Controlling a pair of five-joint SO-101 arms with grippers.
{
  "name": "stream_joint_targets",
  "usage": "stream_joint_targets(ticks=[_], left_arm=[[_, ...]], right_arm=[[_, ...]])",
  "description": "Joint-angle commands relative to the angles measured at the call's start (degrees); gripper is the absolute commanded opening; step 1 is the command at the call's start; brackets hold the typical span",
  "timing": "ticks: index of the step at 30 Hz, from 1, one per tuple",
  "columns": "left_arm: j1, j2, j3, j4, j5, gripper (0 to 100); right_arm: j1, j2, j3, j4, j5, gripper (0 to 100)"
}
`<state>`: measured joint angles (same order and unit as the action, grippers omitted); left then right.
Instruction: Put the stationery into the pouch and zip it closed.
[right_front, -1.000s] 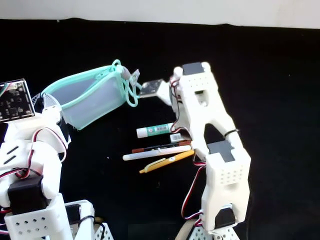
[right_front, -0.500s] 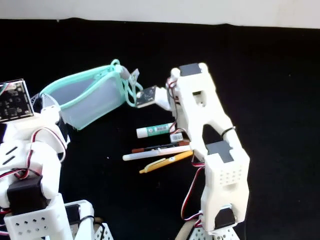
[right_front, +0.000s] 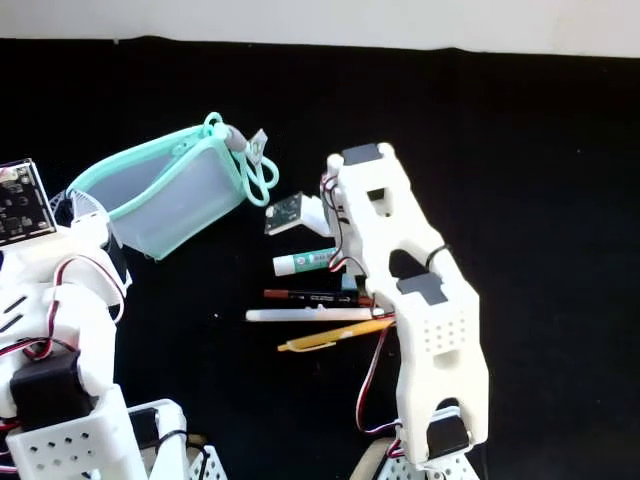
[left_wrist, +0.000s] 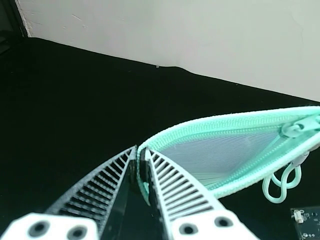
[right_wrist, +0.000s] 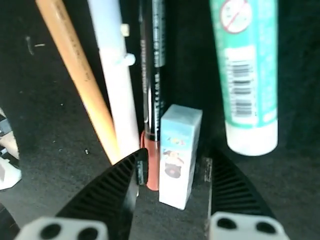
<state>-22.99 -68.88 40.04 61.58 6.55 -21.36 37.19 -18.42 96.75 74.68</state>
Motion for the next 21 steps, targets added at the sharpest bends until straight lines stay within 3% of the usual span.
stream_joint_targets(ticks=[1,6,10,21], left_arm=[[-0.7,0.1,0.0,0.4,-0.4,1],[-0.7,0.1,0.0,0.4,-0.4,1],[-0.7,0.1,0.0,0.4,-0.4,1],[-0.7,0.1,0.0,0.2,-0.4,1]], right_arm=[[-0.4,0.2,-0.5,-2.0,0.8,18.0],[-0.4,0.3,-0.7,-2.0,0.8,15.6],[-0.4,0.5,-0.7,-2.2,-2.6,0.0],[2.5,0.0,-3.4,-4.7,-9.8,0.8]])
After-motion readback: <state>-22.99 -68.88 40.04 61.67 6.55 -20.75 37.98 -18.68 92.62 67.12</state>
